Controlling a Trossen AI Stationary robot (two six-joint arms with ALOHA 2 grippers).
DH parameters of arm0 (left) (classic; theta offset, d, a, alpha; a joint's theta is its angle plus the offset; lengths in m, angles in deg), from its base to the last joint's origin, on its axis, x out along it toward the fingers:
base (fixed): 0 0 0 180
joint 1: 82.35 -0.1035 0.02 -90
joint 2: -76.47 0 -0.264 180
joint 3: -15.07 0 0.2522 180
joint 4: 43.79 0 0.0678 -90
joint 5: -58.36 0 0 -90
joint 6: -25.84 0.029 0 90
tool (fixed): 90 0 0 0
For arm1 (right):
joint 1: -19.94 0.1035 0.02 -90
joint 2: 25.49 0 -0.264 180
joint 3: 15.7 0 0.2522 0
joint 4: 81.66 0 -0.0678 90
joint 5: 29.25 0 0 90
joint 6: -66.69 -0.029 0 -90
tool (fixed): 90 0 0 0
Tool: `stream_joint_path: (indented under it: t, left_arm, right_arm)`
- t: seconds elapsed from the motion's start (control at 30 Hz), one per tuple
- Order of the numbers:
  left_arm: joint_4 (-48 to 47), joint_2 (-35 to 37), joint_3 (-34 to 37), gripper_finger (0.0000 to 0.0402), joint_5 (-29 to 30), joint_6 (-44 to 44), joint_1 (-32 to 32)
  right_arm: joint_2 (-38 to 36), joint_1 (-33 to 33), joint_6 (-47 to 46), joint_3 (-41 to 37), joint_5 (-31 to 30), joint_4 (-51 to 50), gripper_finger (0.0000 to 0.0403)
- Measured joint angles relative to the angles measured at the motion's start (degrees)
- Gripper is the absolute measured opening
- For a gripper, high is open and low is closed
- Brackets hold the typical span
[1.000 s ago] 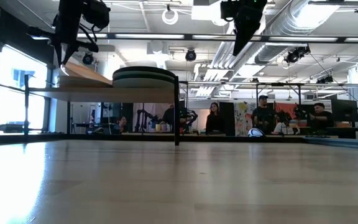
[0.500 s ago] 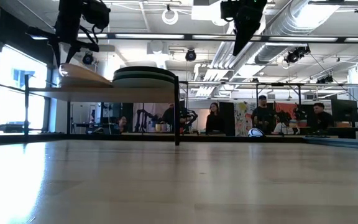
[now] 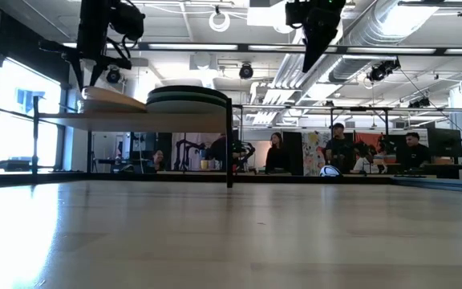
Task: Place and stack plates onto a shelf
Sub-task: Stack the light orange plate on top of the gray plate on the shelf
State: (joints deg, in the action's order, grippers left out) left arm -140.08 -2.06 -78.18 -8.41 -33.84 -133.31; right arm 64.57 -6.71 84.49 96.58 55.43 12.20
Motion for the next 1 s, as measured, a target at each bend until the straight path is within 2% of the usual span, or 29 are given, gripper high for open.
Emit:
stream_joint_path:
  t: [0.27,0.47,0.6,0.8,1.0]
  left_arm:
    - [-1.9,-1.8,0.0,0.0067,-2.2,1.4,-0.5]
    - [-1.5,-2.1,0.0,0.0081,-3.7,4.4,-0.5]
    - [-1.5,-2.1,0.0,0.0095,-5.2,6.3,-0.5]
    - [-1.5,-2.0,0.0,0.0114,-6.2,3.9,-0.4]
    - [-0.6,-0.1,0.0,0.0115,-6.2,3.4,-0.4]
  right_arm:
    - [0.0,0.0,-1.3,0.0,0.0,-0.4,0.0126]
    - [0.0,0.0,-1.3,0.0,4.0,-0.5,0.0126]
    - [0.0,0.0,-1.3,0.0,4.5,-0.5,0.0126]
    - [0.0,0.0,-1.3,0.0,4.5,-0.5,0.0126]
    - [0.0,0.0,-1.3,0.0,4.5,-0.5,0.0126]
